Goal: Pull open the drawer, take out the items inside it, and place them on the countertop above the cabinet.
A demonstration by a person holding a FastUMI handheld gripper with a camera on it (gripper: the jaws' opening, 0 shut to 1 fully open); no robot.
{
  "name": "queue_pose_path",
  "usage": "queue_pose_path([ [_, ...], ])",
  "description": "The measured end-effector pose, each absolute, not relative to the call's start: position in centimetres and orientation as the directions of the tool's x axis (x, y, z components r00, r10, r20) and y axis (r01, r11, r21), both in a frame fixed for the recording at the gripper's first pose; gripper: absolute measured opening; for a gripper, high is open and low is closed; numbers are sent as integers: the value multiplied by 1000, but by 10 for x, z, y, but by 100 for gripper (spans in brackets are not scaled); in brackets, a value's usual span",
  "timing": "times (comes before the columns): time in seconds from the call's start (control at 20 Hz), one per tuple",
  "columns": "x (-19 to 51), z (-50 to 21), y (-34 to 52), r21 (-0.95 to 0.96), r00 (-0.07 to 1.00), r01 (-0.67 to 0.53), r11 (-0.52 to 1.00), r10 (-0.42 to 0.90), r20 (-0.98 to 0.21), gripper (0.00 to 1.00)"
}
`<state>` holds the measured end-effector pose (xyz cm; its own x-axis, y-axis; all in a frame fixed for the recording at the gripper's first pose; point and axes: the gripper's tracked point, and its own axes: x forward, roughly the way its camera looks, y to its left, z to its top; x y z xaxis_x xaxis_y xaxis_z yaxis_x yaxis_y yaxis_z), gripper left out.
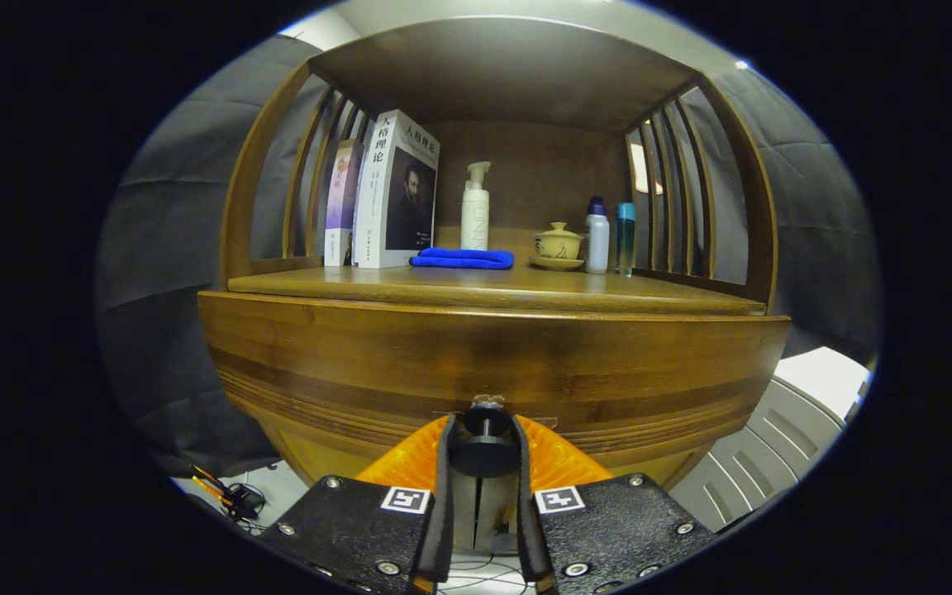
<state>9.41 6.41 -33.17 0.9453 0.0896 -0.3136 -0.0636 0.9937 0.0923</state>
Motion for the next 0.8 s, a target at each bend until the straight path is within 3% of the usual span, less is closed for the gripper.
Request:
queue_pose_path([
  [0.8, 15, -323, 66, 171, 940, -67, 983, 120, -319, 32],
])
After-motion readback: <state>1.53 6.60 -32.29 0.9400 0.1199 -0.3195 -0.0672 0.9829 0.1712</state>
